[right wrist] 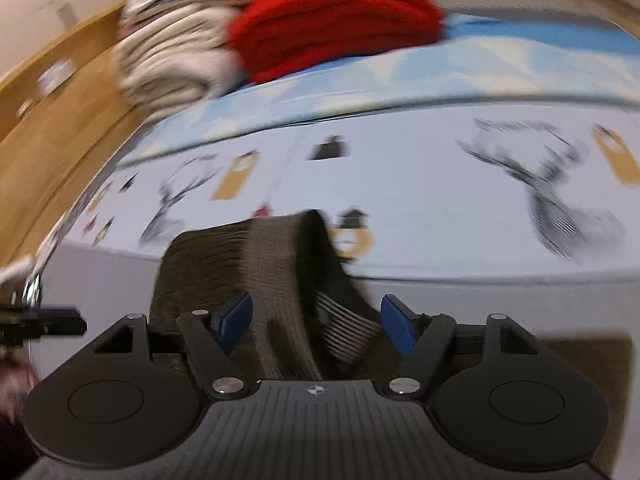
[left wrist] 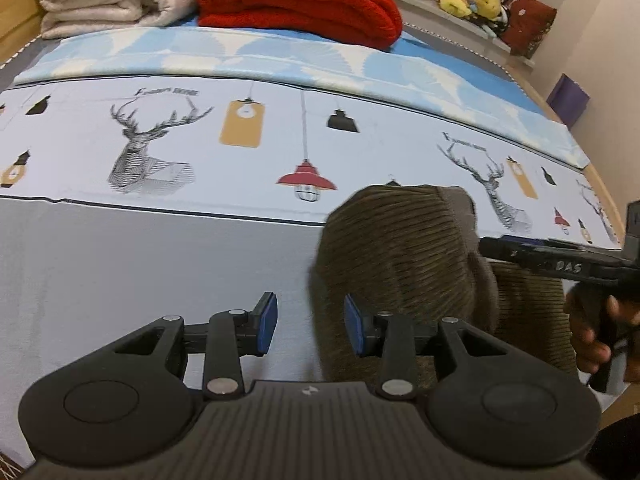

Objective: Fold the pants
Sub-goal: 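Grasp the striped waistband with the right gripper and lift it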

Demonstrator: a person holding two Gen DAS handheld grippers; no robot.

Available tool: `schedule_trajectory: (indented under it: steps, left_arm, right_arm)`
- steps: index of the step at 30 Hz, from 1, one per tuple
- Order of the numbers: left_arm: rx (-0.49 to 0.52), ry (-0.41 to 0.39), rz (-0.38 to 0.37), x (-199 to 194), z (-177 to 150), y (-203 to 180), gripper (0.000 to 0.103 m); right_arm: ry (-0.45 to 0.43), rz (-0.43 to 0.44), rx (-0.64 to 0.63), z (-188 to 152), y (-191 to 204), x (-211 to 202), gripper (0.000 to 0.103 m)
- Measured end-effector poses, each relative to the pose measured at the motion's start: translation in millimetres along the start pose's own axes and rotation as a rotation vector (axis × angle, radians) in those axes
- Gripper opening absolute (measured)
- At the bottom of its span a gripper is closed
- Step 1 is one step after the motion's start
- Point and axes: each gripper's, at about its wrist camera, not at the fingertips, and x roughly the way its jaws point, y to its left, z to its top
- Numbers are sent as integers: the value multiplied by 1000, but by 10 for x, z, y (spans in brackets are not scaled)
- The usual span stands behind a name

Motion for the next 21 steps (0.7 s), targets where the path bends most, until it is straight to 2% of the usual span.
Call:
schedule_trajectory:
  steps: [4, 6, 9, 11, 13, 14, 16, 18, 19, 20, 21]
  left_arm:
    - [-12, -4, 8, -33, 7, 152, 41]
    - [-14, -6, 16, -47, 16, 209, 41]
    - [-19, -8, 24, -64, 26, 282, 41]
    - [-21, -6, 26, -76, 31, 315, 41]
    - [-25, -11, 28, -95, 42, 338, 41]
    - [-27, -13, 30, -102, 44, 348, 41]
    - [-34, -14, 33, -118, 49, 353, 41]
    - [-34, -17, 31, -132, 49, 339, 41]
    - [-31, -19, 30, -141, 43, 320, 41]
    - [-27, -21, 31, -141, 38, 296, 41]
    - [-23, -22, 32, -147, 34, 273, 41]
  right_arm:
    - [33, -34, -163, 15, 113, 272, 74]
    - [28, -31, -213, 29, 138, 347, 82]
    - [60, -4, -233, 42, 102, 446, 86]
    - [129, 38, -203, 33, 76, 505, 86]
    - [147, 24, -245, 1, 160, 507, 87]
    - [140, 25, -302, -15, 241, 463, 81]
    - [121, 11, -368, -6, 337, 366, 61]
    - [110, 14, -379, 36, 395, 240, 40]
    - [100, 26, -386, 49, 422, 173, 36]
    - [89, 35, -380, 69, 440, 79, 23]
    - [92, 56, -339, 98, 429, 4, 20]
